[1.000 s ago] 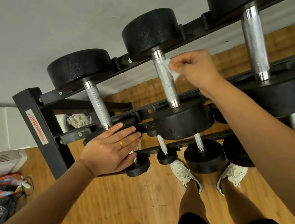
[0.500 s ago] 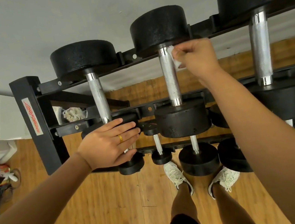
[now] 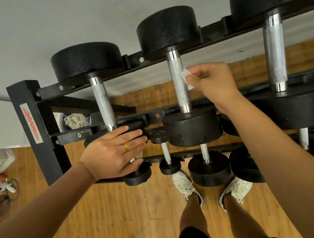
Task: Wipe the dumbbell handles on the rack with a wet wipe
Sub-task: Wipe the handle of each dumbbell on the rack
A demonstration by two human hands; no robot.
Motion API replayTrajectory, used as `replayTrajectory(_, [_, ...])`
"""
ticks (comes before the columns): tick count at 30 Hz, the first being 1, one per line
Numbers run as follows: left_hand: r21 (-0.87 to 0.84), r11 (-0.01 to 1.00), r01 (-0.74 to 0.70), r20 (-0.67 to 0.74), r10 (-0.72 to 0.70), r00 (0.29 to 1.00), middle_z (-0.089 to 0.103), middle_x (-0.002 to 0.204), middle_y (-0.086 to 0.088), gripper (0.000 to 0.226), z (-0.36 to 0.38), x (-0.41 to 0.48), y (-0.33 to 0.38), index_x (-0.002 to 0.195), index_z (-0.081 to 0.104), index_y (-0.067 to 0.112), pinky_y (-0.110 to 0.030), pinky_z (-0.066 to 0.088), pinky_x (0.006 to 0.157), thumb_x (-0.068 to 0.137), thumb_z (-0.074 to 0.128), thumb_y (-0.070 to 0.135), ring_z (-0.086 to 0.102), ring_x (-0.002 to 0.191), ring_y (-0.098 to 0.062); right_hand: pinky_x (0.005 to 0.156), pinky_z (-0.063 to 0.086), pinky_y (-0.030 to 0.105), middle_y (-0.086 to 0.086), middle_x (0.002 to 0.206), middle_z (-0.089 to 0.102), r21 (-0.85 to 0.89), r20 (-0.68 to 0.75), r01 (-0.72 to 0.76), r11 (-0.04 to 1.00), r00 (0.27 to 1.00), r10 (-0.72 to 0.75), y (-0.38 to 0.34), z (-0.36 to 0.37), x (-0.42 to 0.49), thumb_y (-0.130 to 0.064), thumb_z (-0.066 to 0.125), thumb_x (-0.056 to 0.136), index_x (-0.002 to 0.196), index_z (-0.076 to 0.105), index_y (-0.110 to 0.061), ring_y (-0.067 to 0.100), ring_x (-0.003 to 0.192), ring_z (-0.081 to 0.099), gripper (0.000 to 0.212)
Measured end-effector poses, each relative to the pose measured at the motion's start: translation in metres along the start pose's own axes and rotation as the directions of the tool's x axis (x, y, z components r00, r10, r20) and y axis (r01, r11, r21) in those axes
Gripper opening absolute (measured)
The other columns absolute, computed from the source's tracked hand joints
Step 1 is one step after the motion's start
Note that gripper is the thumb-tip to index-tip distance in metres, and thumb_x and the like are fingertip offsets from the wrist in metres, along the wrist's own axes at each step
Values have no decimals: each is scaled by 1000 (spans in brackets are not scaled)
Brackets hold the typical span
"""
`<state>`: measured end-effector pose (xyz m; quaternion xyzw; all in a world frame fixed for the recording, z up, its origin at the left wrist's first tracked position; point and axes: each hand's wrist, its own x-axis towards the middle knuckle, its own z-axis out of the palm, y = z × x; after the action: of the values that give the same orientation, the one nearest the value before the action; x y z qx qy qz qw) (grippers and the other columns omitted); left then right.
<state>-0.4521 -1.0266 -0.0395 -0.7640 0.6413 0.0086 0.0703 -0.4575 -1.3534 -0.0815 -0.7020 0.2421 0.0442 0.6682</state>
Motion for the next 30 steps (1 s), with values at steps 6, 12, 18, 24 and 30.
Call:
replayTrajectory(6, [-4,1000,-1,7,1,1000,69,134,-5,42,1,-1,-1,126,74,13,-44,41,117,106,50,41,60,133,-23,79,50,14,-13,91,71,-47,45,16,999,999,-14,10,-4,-12,-11,69,93,102,74,-22,-5,83,65,15])
replayTrajectory(12, [-14,1000,9,3,-9,1000,70,133,-4,42,1,-2,0,128,72,13,-44,40,117,106,52,41,61,132,-23,84,52,21,-10,93,74,-62,135,-41,997,990,49,19,-9,-20,-11,69,93,97,73,-24,0,87,68,14])
replayTrajectory(18, [-15,1000,4,0,-4,1000,69,133,-4,42,1,-1,0,127,73,13,-45,43,115,106,51,41,60,132,-23,94,55,35,-6,95,73,-197,257,-12,980,964,64,5,-21,-5,-8,75,87,88,71,-28,11,95,69,21])
replayTrajectory(24, [-18,1000,8,-1,-8,1000,70,133,-4,42,0,-1,0,127,73,13,-44,42,116,106,50,41,60,132,-23,83,58,23,-3,99,73,-168,280,-92,982,950,137,10,-21,-15,-6,73,89,93,71,-22,9,92,70,16])
replayTrajectory(30, [-14,1000,-7,-8,7,1000,70,132,-4,40,-1,0,0,125,74,14,-43,39,117,106,51,40,60,132,-23,81,61,30,-4,96,73,98,-63,25,995,998,-18,-23,-4,14,-12,72,91,94,70,-23,9,90,71,12])
